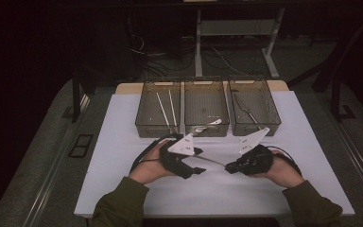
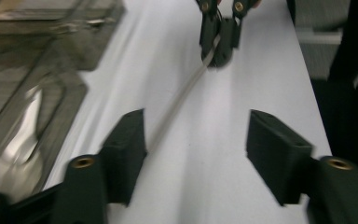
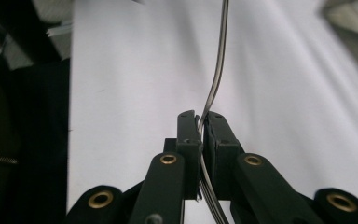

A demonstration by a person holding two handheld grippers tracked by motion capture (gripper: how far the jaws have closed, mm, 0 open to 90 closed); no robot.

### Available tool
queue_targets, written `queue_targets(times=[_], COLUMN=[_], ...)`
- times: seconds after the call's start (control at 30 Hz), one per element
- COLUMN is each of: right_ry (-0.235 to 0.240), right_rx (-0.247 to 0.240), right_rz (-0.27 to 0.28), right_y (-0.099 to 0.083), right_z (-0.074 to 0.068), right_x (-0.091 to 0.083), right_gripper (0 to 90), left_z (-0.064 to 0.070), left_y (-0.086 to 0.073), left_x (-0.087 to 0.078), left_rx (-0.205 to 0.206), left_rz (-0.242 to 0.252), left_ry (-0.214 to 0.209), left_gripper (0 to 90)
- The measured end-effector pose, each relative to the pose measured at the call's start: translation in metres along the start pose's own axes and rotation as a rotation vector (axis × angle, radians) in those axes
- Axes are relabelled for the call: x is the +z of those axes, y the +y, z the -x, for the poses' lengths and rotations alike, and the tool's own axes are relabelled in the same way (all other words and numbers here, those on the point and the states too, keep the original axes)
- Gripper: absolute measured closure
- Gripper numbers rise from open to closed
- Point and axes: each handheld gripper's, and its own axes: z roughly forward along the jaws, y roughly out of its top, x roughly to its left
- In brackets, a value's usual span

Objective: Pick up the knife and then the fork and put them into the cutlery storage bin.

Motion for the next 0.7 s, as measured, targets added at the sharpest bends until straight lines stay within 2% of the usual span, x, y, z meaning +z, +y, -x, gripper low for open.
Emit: queue_targets(times=[0.13,0.2,0.33,0.5,0.63,0.7], right_ry=[-0.058,-0.083,-0.148,-0.226,-0.283,-0.312], right_rx=[0.06,0.106,0.161,0.211,0.259,0.286], right_rz=[0.03,0.058,0.096,0.113,0.11,0.112], right_y=[-0.006,-0.007,-0.009,-0.01,-0.009,-0.009], right_z=[0.012,0.018,0.034,0.057,0.077,0.086], right_x=[-0.017,-0.026,-0.044,-0.06,-0.07,-0.075], right_gripper=[85.3,85.3,85.2,85.2,85.3,85.2], left_z=[0.0,-0.001,0.0,0.006,0.011,0.014], left_y=[-0.017,-0.028,-0.05,-0.071,-0.082,-0.085], left_x=[-0.019,-0.026,-0.033,-0.034,-0.033,-0.034], left_rx=[-0.095,-0.163,-0.282,-0.367,-0.397,-0.403], left_rz=[0.066,0.089,0.09,0.074,0.063,0.064], left_ry=[0.072,0.094,0.153,0.197,0.234,0.238], left_gripper=[23.7,19.8,14.7,8.8,0.2,0.0])
